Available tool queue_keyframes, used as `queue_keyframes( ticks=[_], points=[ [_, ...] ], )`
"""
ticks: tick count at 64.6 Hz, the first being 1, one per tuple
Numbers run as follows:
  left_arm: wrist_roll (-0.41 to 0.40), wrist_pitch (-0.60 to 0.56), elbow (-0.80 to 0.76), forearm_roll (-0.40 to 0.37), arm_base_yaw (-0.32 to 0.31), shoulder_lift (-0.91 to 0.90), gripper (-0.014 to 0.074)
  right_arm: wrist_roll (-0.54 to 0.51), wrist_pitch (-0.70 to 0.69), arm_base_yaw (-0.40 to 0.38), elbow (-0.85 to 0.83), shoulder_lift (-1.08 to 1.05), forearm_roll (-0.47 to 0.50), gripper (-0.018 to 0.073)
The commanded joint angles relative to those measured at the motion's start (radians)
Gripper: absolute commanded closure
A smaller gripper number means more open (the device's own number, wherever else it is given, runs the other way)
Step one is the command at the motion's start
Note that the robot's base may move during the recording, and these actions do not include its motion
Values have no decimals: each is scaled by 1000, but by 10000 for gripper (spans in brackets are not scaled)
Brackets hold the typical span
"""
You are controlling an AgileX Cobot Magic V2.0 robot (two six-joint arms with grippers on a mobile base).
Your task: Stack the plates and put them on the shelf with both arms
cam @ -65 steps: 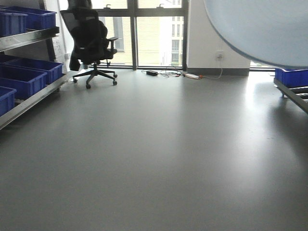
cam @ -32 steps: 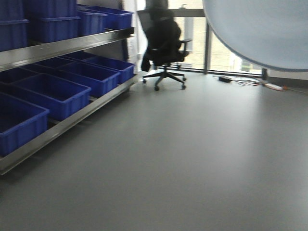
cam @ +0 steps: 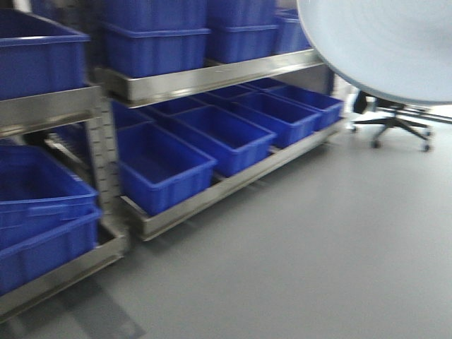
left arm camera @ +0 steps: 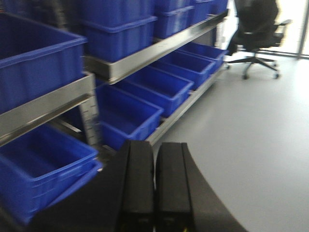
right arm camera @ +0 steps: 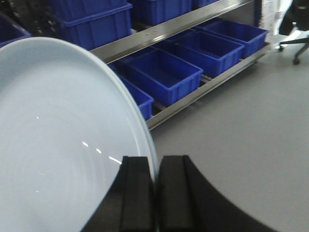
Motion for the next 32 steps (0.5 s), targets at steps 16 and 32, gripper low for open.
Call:
queue_keyframes(
  ticks=[16,32],
  points=[
    [-5,-92,-31,-2,3,1,513,-4,-105,-5,-33,-5,0,510],
    [-5,-92,-31,-2,3,1,513,-4,-105,-5,-33,-5,0,510]
  ],
)
